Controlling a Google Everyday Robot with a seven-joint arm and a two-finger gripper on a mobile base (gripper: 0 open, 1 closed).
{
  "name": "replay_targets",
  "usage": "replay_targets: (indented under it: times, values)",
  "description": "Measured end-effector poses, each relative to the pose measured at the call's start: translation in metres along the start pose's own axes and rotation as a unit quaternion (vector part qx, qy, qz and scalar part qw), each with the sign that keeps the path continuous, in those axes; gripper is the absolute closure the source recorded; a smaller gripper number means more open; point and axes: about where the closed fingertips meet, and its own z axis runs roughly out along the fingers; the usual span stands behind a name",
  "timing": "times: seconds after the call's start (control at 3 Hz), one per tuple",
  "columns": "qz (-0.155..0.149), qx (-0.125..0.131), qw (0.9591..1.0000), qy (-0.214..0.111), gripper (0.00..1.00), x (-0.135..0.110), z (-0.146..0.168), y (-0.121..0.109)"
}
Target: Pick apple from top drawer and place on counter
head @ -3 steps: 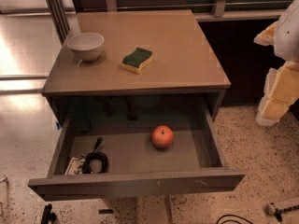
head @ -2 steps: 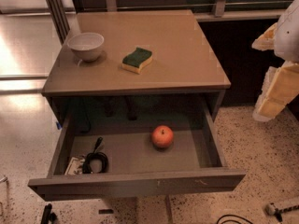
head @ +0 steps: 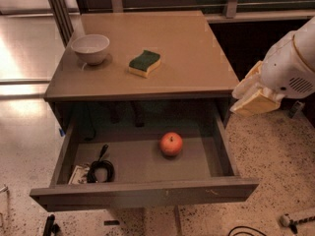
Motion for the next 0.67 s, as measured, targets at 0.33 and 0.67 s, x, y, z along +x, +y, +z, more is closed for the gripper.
replay_targets:
  times: [0.33, 0.67]
  values:
    - [0.020, -0.019, 0.9982, -0.054, 0.85, -0.0055, 0.0566, 0.0135]
    - [0.023, -0.010, 0.9978, -0.062, 1.00, -0.0087, 0.0621, 0.0116]
